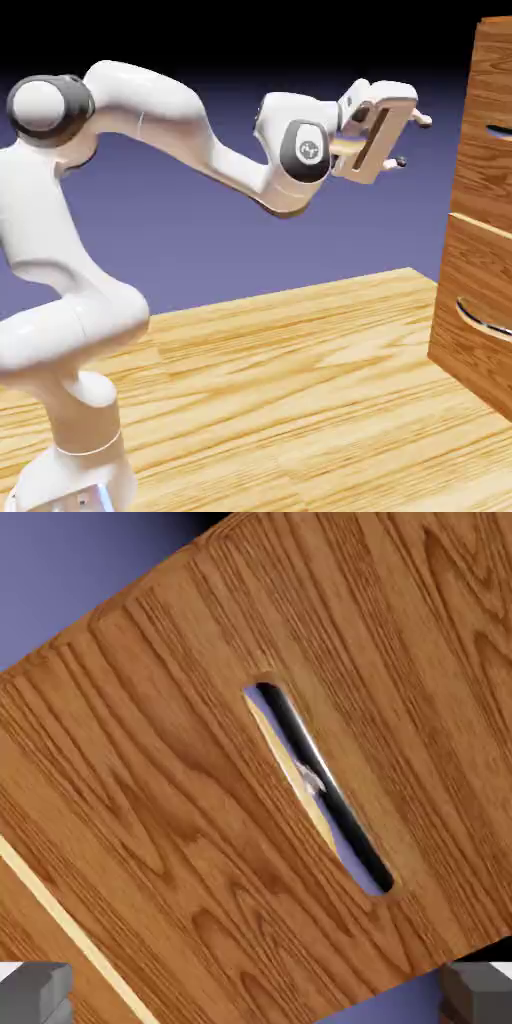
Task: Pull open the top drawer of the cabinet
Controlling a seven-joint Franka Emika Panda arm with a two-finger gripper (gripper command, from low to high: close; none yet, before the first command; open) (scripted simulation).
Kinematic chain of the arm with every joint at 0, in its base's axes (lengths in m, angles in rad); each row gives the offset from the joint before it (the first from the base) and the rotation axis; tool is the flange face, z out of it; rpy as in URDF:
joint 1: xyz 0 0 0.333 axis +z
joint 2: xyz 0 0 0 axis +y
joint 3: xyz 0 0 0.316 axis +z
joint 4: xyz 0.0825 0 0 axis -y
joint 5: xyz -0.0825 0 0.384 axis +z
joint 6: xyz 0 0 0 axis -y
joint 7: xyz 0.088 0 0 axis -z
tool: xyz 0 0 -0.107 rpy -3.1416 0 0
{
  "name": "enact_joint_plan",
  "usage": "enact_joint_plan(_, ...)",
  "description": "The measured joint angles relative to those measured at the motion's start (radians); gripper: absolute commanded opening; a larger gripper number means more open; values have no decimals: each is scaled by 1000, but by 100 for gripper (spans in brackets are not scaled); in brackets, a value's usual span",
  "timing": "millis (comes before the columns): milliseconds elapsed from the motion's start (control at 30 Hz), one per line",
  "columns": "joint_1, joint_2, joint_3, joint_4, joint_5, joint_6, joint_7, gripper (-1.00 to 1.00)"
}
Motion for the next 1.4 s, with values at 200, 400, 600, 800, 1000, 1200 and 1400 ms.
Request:
enact_joint_plan(200, -217, 10, 181, 97, -54, 59, -48, 0)
enact_joint_plan(400, -435, 19, 362, 194, -108, 118, -97, 0)
enact_joint_plan(600, -652, 29, 544, 291, -163, 177, -145, 0)
enact_joint_plan(800, -870, 39, 725, 388, -217, 237, -193, 0)
enact_joint_plan(1000, -1087, 49, 906, 485, -271, 296, -242, 0)
enact_joint_plan(1200, -1240, 38, 1032, 576, -316, 319, -248, 0)
enact_joint_plan(1400, -1417, -57, 1176, 793, -399, 256, -124, 0)
